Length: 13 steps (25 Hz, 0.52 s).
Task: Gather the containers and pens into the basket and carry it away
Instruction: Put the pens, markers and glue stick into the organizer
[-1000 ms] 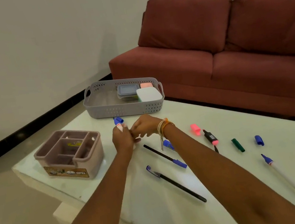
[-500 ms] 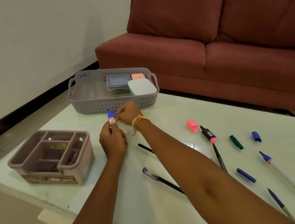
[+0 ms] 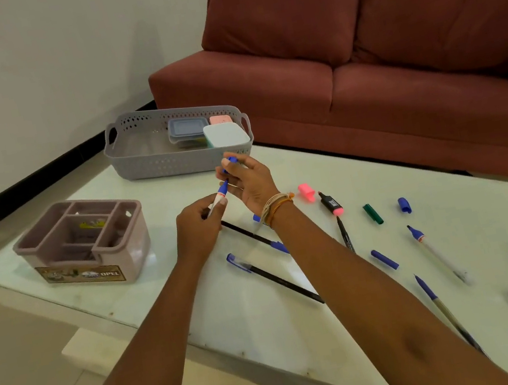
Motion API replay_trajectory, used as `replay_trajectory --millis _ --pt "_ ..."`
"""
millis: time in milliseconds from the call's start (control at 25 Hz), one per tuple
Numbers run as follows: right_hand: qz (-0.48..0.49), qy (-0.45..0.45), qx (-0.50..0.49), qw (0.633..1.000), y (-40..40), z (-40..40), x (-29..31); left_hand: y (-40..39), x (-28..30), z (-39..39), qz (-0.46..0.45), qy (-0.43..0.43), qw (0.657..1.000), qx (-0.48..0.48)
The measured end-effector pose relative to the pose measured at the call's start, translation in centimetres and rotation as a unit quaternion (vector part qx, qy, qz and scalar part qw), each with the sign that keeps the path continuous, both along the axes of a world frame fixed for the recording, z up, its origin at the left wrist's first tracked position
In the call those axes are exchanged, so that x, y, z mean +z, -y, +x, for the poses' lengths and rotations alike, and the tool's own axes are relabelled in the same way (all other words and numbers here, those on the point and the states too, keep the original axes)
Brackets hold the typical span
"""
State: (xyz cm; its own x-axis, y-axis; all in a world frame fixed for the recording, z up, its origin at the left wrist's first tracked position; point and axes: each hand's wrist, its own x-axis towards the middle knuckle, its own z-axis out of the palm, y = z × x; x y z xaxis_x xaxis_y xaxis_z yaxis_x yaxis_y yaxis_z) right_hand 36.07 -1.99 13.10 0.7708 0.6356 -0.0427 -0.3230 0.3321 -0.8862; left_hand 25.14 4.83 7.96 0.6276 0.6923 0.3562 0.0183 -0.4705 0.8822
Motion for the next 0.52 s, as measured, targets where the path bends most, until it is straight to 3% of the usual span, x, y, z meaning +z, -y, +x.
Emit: replay_trajectory --millis 520 --pt "-0.108 0.109 -0.025 0.988 -0.59 -0.94 -0.56 -0.33 -0.02 -0.21 -0.002 0.0 1.0 0.015"
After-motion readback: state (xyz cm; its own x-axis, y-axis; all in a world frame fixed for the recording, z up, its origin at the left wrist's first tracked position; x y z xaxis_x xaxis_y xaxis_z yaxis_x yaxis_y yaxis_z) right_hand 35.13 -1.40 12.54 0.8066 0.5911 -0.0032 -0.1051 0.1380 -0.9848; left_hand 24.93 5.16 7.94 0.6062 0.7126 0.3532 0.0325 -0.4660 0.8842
